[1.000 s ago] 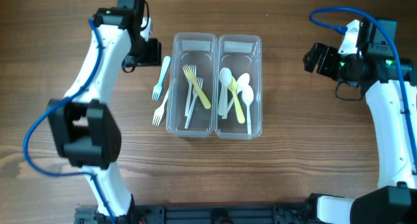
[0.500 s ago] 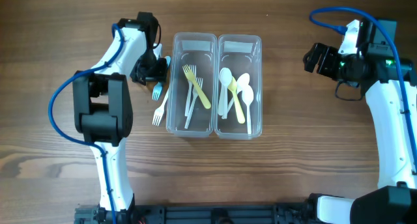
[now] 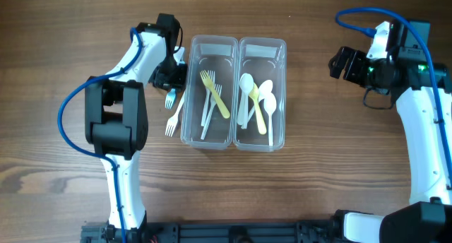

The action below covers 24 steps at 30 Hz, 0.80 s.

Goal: Pack container
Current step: 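Lower the left gripper onto the blue fork and grasp its handle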

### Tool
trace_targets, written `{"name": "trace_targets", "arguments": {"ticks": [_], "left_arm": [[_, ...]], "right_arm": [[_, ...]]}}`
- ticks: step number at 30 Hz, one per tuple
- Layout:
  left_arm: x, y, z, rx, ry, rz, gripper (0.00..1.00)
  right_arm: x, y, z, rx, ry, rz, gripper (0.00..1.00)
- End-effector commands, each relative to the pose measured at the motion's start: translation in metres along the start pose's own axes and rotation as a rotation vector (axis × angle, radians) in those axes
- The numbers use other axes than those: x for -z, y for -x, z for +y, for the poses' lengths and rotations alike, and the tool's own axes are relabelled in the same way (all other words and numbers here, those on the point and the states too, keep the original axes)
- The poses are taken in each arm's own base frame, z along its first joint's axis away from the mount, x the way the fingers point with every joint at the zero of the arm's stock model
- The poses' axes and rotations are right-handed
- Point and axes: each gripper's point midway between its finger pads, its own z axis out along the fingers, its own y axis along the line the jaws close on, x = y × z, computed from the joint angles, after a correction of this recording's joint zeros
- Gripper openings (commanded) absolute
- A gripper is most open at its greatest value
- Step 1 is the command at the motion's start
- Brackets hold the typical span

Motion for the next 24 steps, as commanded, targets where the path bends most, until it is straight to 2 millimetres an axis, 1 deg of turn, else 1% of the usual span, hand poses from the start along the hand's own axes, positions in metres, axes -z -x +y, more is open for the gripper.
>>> {"name": "trace_targets", "arguments": {"ticks": [1,4,6,9,12,14,16,18,21,23,24], "left_arm": [[-0.028,-0.021,0.004,-0.019,0.026,0.066,0.38],[-0.029,-0.024,0.005,-0.018,0.032,0.075,0.34],[-0.029,-0.024,0.005,-0.017,0.032,0.075,0.24],[-0.028,-0.026,0.006,-0.015,0.032,0.081,0.20],[-0.020,-0.029,0.012,-0.002,0.031,0.086,0.08],[-0.010,-0.029,0.017,0.010,0.030,0.081,0.04],[0.009,-0.025,0.023,0.025,0.031,0.059,0.04],[0.037,-0.018,0.030,0.035,0.048,0.012,0.04],[0.091,-0.005,0.029,0.036,0.049,-0.102,0.04],[0.128,0.000,0.022,0.022,0.044,-0.190,0.04],[0.143,0.000,0.017,0.012,0.044,-0.232,0.04]], "right_arm": [[-0.005,-0.004,-0.002,0.008,-0.003,0.015,1.00],[-0.005,-0.004,-0.002,0.007,-0.003,0.015,1.00],[-0.005,-0.004,-0.002,0.007,-0.003,0.016,1.00],[-0.005,-0.004,-0.002,0.008,-0.003,0.016,1.00],[-0.005,-0.004,-0.002,0.007,-0.003,0.015,1.00],[-0.005,-0.004,-0.002,0.008,-0.004,0.016,1.00],[-0.005,-0.004,-0.002,0.007,-0.003,0.015,1.00],[-0.005,-0.004,-0.002,0.007,-0.003,0.015,1.00],[-0.005,-0.004,-0.002,0.007,-0.003,0.015,1.00],[-0.005,-0.004,-0.002,0.007,-0.003,0.015,1.00],[-0.005,-0.004,-0.002,0.008,-0.003,0.015,1.00]]}}
